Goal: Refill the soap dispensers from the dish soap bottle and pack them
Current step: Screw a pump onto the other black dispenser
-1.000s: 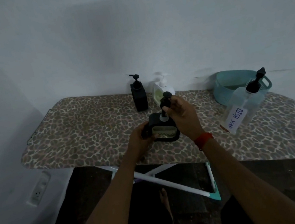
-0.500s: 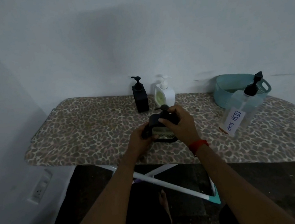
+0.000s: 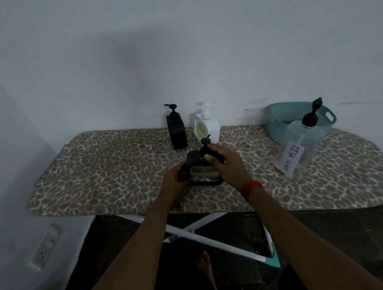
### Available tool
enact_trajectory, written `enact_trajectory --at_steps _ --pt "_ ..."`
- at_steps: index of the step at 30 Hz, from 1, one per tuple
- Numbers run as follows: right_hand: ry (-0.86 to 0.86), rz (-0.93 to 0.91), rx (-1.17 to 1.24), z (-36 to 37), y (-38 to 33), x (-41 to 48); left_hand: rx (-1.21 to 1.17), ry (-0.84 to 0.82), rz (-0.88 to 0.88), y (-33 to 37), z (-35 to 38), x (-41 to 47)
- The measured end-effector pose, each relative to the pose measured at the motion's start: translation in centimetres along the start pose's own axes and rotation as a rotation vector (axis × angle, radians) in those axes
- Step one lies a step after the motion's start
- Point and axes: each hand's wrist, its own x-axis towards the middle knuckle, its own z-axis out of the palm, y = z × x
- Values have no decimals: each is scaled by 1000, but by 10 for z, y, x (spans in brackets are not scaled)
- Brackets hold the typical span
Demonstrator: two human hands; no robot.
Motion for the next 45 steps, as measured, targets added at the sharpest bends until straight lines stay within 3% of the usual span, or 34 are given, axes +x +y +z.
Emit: enact_trajectory --at_steps 13,20,24,31,36,40,45 --pt "39 17 107 7 2 9 -17 -7 7 -2 -1 1" --pt "-333 -29 -18 -26 -4 27 -36 -5 16 -5 0 2" --pt "-269 19 -97 -21 -7 33 -26 -8 14 -8 0 3" --pt "60 47 -56 14 -15 22 12 -6 41 -7 0 3" --pt "-102 71 -16 -2 -17 25 -1 -9 36 -6 0 2" --pt "-249 -47 -34 -25 -18 29 -35 -11 13 -7 1 3" --pt "-175 11 -121 -18 -24 36 -31 -9 34 -9 1 3"
